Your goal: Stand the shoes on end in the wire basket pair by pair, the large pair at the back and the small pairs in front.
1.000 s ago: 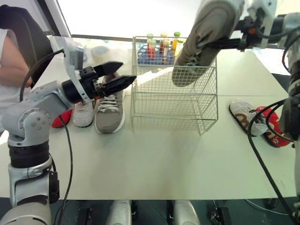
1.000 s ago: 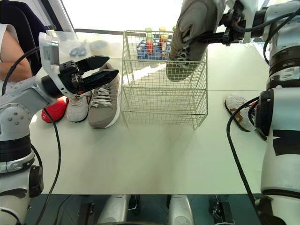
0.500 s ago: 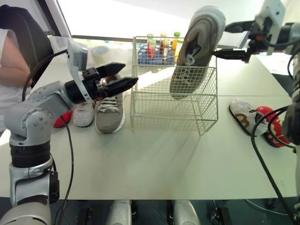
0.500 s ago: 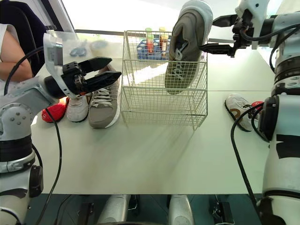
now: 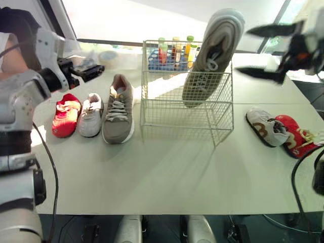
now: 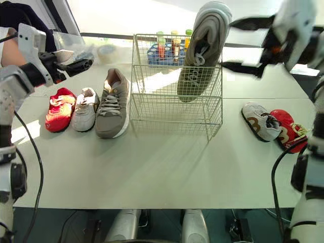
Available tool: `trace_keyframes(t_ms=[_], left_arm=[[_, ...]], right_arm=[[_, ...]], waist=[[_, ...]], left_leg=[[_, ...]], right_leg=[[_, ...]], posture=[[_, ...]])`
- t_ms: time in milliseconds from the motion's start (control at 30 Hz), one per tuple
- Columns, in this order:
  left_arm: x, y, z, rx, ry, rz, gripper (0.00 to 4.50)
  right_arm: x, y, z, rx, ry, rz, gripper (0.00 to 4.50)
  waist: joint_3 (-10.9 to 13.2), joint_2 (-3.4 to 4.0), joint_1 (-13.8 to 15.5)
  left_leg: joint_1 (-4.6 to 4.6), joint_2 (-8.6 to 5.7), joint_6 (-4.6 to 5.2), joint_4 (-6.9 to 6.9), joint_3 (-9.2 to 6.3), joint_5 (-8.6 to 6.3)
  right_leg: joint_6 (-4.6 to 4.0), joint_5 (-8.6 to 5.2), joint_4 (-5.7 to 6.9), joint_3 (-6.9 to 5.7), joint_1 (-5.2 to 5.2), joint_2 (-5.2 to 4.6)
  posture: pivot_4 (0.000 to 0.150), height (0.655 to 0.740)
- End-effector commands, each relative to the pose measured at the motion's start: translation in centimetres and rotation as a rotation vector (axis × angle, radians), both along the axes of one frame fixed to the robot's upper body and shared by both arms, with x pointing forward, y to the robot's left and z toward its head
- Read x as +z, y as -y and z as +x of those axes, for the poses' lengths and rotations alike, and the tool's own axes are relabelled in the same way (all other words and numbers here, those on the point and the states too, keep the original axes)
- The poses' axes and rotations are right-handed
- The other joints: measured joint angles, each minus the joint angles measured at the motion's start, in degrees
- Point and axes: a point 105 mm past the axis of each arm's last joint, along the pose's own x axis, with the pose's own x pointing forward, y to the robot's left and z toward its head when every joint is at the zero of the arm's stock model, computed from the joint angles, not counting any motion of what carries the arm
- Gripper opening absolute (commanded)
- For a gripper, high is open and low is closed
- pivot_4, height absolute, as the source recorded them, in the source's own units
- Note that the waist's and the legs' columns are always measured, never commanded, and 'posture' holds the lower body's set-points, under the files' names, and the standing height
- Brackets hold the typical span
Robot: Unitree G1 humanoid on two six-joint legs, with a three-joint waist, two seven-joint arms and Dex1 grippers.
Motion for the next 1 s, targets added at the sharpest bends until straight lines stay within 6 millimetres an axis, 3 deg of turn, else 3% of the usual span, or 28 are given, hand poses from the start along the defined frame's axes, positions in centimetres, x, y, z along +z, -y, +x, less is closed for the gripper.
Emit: trace_keyframes(t_ms=[33, 233, 500, 800, 900, 1000], left_arm=[[-0.8, -1.2, 2.5, 0.099, -0.027, 0.017, 4.50], [-3.4, 0.4, 5.1, 0.058, -0.112, -0.038, 4.50], [-5.4, 3.6, 6.4, 0.007, -0.169, -0.125, 4.50], [-8.2, 3.9, 7.1, 0.117, -0.221, -0.008, 4.50], [-8.4, 4.5, 7.2, 0.107, -0.225, -0.021, 3.56], [-7.9, 5.3, 7.4, 0.086, -0.206, -0.060, 2.14]], right_arm=[[0.7, -3.1, -3.0, 0.090, 0.022, 0.070, 4.46], [-0.3, -4.7, -4.3, 0.108, -0.014, 0.107, 4.46], [-0.7, -5.5, -4.9, 0.083, -0.040, 0.161, 4.46], [-1.1, -5.5, -4.7, 0.055, -0.047, 0.167, 4.46], [-1.2, -5.6, -4.5, 0.052, -0.048, 0.165, 4.50], [-1.1, -5.7, -4.4, 0.050, -0.046, 0.160, 4.50]], waist=[[-0.01, -0.02, 0.13], [-0.06, -0.15, 1.22], [-0.05, -0.19, 1.31], [-0.06, -0.20, 1.27], [-0.06, -0.20, 1.30], [-0.06, -0.21, 1.28]], left_leg=[[-0.01, 0.00, 0.01, 0.02, 0.00, 0.00], [-0.17, 0.00, 0.10, 0.16, 0.02, -0.05], [-0.36, 0.00, 0.15, 0.23, 0.00, -0.06], [-0.36, 0.00, 0.17, 0.24, -0.01, -0.06], [-0.36, 0.00, 0.17, 0.26, -0.01, -0.06], [-0.36, 0.00, 0.18, 0.28, -0.01, -0.07]], right_leg=[[-0.01, 0.01, 0.00, 0.00, 0.00, 0.00], [-0.16, 0.09, -0.24, 0.00, 0.00, 0.00], [0.01, 0.20, -0.24, -0.03, -0.12, 0.00], [0.07, 0.23, -0.22, -0.03, -0.12, 0.00], [0.08, 0.24, -0.22, -0.03, -0.11, 0.00], [0.08, 0.24, -0.22, -0.03, -0.11, 0.00]], posture=[[0.150, 0.7400], [0.150, 0.7400], [0.150, 0.7400], [0.150, 0.7400], [0.150, 0.7400], [0.150, 0.7400]])
